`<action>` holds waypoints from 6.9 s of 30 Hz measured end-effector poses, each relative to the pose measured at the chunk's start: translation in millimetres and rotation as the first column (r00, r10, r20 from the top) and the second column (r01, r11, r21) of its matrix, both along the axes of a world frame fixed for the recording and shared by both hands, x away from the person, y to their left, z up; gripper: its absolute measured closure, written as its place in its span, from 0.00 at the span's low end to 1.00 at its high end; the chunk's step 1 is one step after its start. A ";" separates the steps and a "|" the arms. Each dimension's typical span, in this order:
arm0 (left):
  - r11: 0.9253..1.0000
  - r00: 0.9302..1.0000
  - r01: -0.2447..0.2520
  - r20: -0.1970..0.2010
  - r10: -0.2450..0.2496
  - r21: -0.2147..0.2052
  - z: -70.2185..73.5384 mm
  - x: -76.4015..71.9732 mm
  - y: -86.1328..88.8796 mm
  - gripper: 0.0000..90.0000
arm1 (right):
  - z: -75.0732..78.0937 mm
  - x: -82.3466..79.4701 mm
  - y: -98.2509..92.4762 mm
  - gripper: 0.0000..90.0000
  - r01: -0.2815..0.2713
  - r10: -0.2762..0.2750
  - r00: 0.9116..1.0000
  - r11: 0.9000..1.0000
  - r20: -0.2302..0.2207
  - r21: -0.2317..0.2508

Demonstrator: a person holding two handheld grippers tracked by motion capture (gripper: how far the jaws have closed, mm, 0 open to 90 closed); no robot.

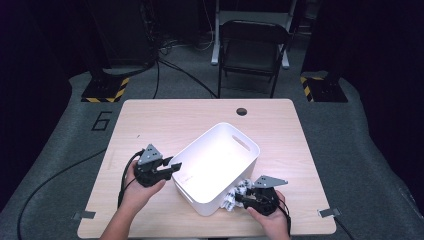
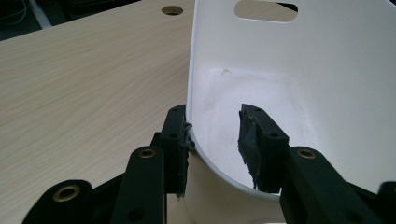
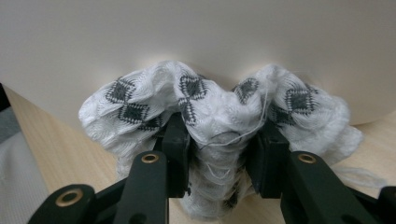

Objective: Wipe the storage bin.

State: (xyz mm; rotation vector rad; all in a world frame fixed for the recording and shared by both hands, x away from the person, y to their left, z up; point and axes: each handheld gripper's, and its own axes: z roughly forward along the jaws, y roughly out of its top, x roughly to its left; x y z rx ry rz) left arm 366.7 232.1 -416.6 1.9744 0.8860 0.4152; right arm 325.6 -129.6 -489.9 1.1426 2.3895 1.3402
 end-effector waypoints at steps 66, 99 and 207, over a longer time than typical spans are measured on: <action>0.999 0.999 -0.027 0.019 0.026 0.041 -2.2 -2.5 -9.4 0.71 | -16.7 -0.6 15.7 0.70 -0.053 0.054 0.998 0.998 -0.026 0.023; 0.998 0.999 -0.032 0.016 0.031 0.061 -1.8 -4.1 -13.8 0.73 | -13.2 7.9 5.1 0.72 0.023 -0.023 1.000 1.000 -0.022 0.013; 0.996 1.000 -0.023 -0.021 0.022 -0.085 -0.2 -24.7 7.2 0.52 | 20.8 29.6 -0.2 0.71 0.041 -0.054 0.997 0.978 0.057 0.206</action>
